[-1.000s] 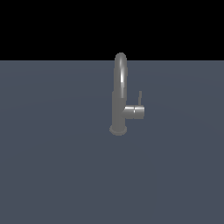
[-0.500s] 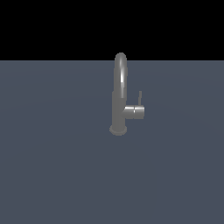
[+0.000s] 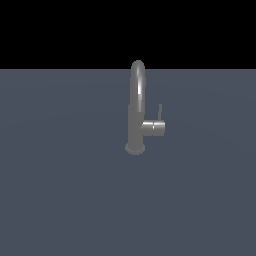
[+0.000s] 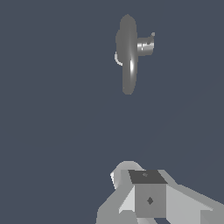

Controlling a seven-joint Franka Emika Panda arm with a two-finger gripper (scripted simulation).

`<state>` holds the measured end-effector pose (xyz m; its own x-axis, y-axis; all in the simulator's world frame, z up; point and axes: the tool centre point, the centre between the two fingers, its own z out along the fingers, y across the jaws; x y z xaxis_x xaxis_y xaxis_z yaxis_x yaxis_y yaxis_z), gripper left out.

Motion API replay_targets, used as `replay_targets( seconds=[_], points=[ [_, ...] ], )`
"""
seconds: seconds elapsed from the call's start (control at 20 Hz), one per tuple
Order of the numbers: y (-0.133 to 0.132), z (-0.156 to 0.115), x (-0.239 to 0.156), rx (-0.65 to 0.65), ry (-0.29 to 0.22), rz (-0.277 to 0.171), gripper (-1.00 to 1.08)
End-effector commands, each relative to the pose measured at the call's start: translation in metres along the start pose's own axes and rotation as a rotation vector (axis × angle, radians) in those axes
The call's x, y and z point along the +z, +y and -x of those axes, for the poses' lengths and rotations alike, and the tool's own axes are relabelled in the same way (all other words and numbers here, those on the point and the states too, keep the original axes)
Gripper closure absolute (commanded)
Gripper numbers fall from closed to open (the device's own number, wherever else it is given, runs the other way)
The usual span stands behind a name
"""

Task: Turn on the faucet by rotating a designated handle.

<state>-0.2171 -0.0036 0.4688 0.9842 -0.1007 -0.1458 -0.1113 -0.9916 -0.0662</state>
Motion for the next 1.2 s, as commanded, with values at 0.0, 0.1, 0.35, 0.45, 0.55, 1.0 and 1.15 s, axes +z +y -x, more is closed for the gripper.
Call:
replay_targets(
  seconds=[0.0, 0.1, 0.35, 0.45, 0.55, 1.0, 1.15],
  points=[
    [0.000, -0.013, 0.001, 0.032, -0.030, -0.032, 1.08],
    [0.001, -0.025, 0.001, 0.059, -0.057, -0.061, 1.08],
    [0.003, -0.054, 0.005, 0.130, -0.126, -0.135, 1.08],
    [0.004, -0.066, 0.007, 0.159, -0.154, -0.165, 1.08],
    [0.006, -0.077, 0.009, 0.188, -0.182, -0.196, 1.08],
    [0.018, -0.130, 0.025, 0.324, -0.314, -0.340, 1.08],
    [0.023, -0.148, 0.033, 0.370, -0.360, -0.391, 1.08]
  ],
)
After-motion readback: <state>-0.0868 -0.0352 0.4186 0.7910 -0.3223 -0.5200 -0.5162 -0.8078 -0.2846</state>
